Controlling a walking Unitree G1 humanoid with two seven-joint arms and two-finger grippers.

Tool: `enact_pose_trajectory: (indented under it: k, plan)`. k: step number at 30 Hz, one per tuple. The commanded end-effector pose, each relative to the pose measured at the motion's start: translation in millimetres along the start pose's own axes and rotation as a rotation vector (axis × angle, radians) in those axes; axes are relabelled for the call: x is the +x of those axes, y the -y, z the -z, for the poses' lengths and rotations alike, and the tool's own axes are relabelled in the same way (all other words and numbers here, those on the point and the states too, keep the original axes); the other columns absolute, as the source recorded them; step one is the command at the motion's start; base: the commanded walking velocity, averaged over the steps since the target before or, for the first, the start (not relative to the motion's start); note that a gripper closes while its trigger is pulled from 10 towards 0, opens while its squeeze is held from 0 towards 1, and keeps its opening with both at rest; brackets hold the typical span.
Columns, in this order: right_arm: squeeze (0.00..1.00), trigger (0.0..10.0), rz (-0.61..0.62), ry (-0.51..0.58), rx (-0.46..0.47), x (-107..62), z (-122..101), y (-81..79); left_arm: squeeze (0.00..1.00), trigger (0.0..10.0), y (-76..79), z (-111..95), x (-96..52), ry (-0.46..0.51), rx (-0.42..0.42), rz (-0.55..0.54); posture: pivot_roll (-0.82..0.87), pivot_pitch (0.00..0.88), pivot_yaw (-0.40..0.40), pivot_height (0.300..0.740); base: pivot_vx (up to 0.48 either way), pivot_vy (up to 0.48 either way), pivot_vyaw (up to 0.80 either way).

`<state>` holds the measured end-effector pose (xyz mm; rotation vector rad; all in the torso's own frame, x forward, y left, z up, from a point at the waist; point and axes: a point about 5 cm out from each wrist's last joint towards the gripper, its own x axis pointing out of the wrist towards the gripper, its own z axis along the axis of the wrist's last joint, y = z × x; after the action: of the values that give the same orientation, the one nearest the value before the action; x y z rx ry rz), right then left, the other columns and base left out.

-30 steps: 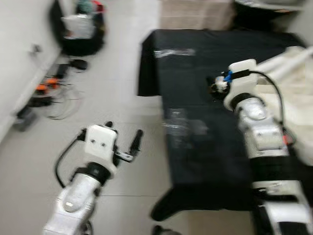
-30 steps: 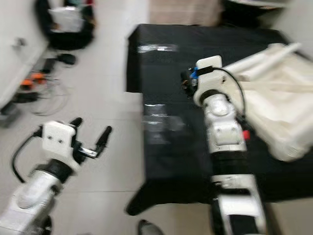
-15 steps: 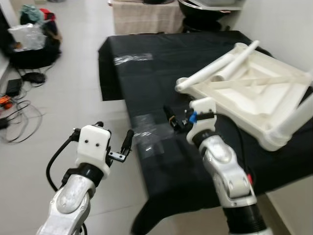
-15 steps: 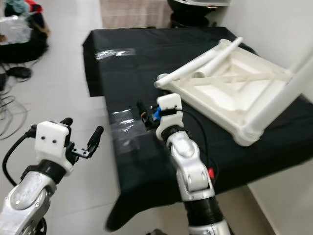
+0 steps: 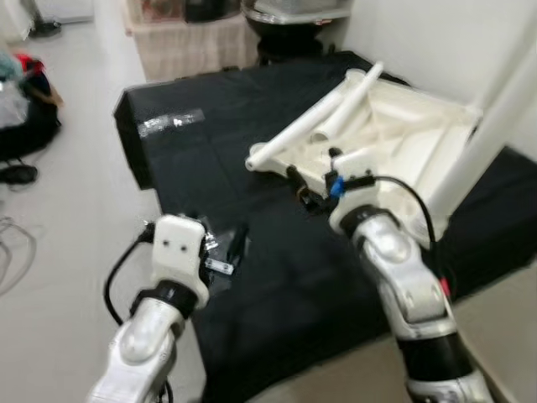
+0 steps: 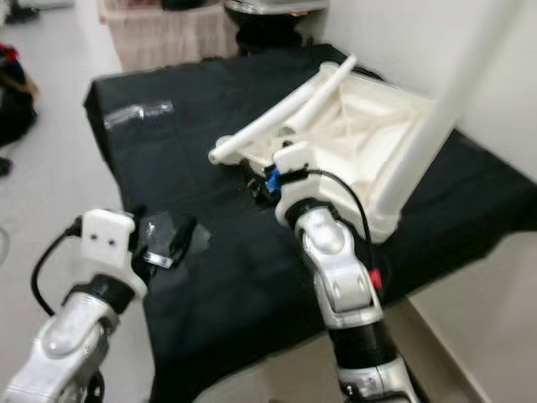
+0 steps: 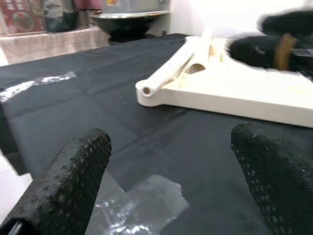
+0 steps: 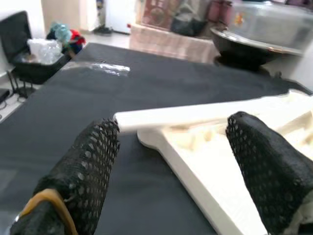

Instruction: Building children table

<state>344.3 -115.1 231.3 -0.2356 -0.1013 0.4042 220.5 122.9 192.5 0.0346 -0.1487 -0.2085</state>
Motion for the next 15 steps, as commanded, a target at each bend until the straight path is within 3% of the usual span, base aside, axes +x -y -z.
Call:
enact_pose_trajectory:
  k: [1,3,6,9,15]
  plan:
    - [0.00,10.0,-0.043,-0.044,0.010,5.1,0.9,0.5,0.00,10.0,-0.9,2.9,-1.6,-0.018,0.001,-0.008,0.03,0.107,-0.084,0.740,0.000,0.000,0.00]
    - [0.00,10.0,-0.066,-0.093,-0.061,33.5,-12.8,13.8,0.00,10.0,2.2,3.6,-2.3,-0.029,-0.013,0.004,0.03,0.119,-0.088,0.740,0.000,0.000,0.00]
    - [0.00,10.0,-0.054,-0.124,-0.113,47.8,-15.1,16.9,0.00,10.0,6.8,1.7,-4.5,-0.031,-0.030,0.025,0.03,0.144,-0.100,0.740,0.000,0.000,0.00]
    - [0.00,10.0,-0.047,-0.137,-0.149,54.6,-16.0,17.2,0.00,10.0,10.0,-0.2,-6.4,-0.031,-0.038,0.039,0.03,0.149,-0.102,0.740,0.000,0.000,0.00]
    - [0.00,10.0,-0.030,-0.242,-0.116,65.9,-6.6,16.1,0.00,10.0,20.3,-6.1,-16.0,-0.037,-0.086,0.092,0.05,0.218,-0.119,0.740,0.000,0.000,0.00]
